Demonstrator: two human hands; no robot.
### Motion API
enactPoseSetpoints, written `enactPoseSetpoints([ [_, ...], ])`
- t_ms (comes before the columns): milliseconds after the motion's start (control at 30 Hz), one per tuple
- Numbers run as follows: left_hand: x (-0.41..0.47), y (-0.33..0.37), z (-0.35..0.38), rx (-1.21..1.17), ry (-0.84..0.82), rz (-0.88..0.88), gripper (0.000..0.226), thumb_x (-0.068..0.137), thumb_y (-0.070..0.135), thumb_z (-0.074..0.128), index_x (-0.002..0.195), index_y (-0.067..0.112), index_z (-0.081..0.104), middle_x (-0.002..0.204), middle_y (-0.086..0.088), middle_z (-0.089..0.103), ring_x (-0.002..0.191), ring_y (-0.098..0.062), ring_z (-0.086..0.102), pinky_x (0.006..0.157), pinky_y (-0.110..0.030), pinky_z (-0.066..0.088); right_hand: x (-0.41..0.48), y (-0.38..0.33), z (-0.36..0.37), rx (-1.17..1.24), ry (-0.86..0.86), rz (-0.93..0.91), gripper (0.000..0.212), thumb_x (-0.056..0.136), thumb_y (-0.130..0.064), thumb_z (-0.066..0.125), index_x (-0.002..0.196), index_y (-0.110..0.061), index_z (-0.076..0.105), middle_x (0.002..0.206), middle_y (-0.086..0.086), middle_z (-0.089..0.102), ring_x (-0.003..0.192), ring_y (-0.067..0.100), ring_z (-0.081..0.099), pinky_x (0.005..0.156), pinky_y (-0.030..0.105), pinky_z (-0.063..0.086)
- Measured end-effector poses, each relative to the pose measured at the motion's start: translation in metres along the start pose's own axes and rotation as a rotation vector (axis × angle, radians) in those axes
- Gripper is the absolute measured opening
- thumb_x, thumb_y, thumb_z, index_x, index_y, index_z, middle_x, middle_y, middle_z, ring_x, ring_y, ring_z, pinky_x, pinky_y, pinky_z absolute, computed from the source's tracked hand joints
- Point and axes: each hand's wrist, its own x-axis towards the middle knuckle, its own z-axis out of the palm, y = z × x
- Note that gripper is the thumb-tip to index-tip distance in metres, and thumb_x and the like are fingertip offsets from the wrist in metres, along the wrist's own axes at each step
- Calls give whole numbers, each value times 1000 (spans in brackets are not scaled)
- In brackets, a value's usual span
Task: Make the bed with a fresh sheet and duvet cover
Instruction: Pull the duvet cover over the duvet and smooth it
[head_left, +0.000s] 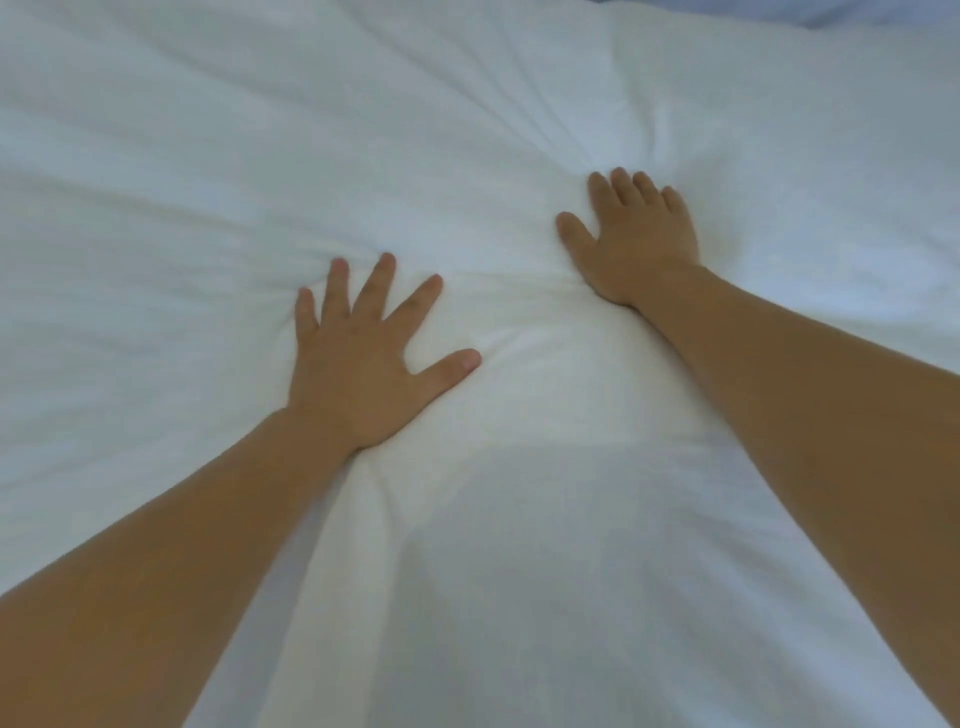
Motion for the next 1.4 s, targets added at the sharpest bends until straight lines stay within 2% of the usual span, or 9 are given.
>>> enactPoseSetpoints([
  [267, -22, 63, -9, -45, -155, -158, 106, 63, 92, 13, 150, 34, -2, 159, -5, -11, 144, -37, -14, 114, -56, -6, -99, 144, -7, -54, -31, 214, 69, 95, -57, 13, 152, -19, 10, 160, 6, 6, 147, 24, 4, 119, 41, 3],
  [533, -159, 232, 29, -215, -190, 205, 106, 63, 91, 29, 146, 42, -13, 152, -13, -31, 135, -38, -36, 109, -54, -22, -214, 194, -18, -62, -117, 433, 73, 95, -60, 17, 152, -17, 5, 160, 7, 4, 147, 23, 2, 118, 40, 3],
  [767, -261, 328, 47, -242, -253, 408, 103, 69, 86, 34, 150, 34, -1, 156, -12, -21, 138, -36, -31, 109, -54, -22, -286, 210, -31, 7, -169, 460, 67, 99, -51, 20, 152, -17, -1, 160, 8, -5, 147, 24, -5, 119, 41, 0],
  [900, -307, 323, 8, -349, -469, 527, 88, 80, 79, 19, 152, 32, 1, 159, 7, -10, 144, -15, -21, 113, -42, -20, -346, 151, -52, 250, -164, -6, 65, 99, -46, 33, 152, -26, 1, 160, 4, -4, 147, 20, -6, 117, 36, -3],
  [1000, -353, 268, 10, -260, -276, 188, 88, 76, 68, 3, 151, 24, 19, 159, 5, 10, 147, -17, -3, 114, -39, -9, -410, 140, -37, 220, -316, -183, 63, 98, -50, 28, 151, -31, 1, 160, -2, -8, 146, 15, -11, 115, 33, -11],
  [1100, -396, 262, 29, -168, -274, 13, 74, 91, 64, 10, 145, 19, 33, 150, -19, 31, 137, -41, 28, 106, -49, 9, -449, 188, -19, 102, -266, 151, 65, 95, -59, 19, 150, -35, -8, 159, -2, -15, 146, 17, -15, 115, 33, -12],
  [1167, -425, 297, 44, -206, -407, 58, 71, 91, 66, 10, 143, 23, 32, 148, -24, 33, 136, -43, 24, 105, -52, 11, -474, 229, -17, 42, -245, 317, 67, 94, -61, 17, 150, -34, -9, 159, 1, -13, 146, 19, -13, 115, 35, -10],
  [1300, -493, 368, 65, -209, -484, 400, 76, 82, 75, 23, 141, 29, 39, 150, -19, 31, 143, -39, 9, 110, -52, 6, -527, 296, -20, 21, -275, 585, 69, 94, -61, 20, 151, -31, -5, 160, 4, -8, 147, 22, -8, 117, 39, -5],
  [1400, -518, 389, 37, -257, -650, 678, 88, 78, 84, 4, 135, 35, 48, 151, -3, 35, 144, -20, 20, 114, -43, 8, -547, 314, -34, 81, -330, 835, 71, 95, -59, 21, 152, -27, -5, 160, 7, -10, 146, 25, -10, 118, 47, -4],
])
